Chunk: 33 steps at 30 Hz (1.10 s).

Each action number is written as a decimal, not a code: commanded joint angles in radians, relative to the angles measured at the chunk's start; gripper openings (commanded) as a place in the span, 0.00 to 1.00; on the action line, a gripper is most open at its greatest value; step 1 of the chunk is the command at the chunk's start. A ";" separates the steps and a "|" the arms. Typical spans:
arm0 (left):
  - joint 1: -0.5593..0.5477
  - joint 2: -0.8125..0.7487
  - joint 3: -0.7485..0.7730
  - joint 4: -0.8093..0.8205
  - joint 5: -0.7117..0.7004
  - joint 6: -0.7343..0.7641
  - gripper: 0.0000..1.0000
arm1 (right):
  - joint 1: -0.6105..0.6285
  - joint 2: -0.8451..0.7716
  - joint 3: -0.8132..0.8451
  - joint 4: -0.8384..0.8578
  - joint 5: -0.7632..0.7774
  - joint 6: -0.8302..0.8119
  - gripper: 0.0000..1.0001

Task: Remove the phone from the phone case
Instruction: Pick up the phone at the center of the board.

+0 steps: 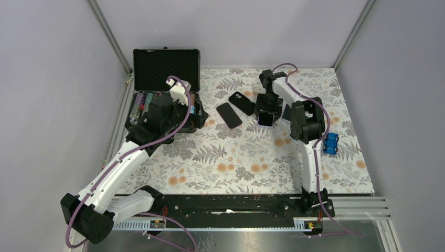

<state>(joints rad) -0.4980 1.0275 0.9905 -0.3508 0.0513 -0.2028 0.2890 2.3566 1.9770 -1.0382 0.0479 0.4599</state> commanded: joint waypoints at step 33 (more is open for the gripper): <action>-0.078 0.605 -0.060 0.538 0.436 -0.663 0.87 | 0.049 -0.773 -1.214 0.850 -0.820 0.217 0.48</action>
<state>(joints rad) -0.5339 1.6001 0.8356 0.0574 0.4141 -0.8307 0.3271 1.6459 0.7753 -0.2455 -0.7021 0.6960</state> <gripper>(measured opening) 0.872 0.801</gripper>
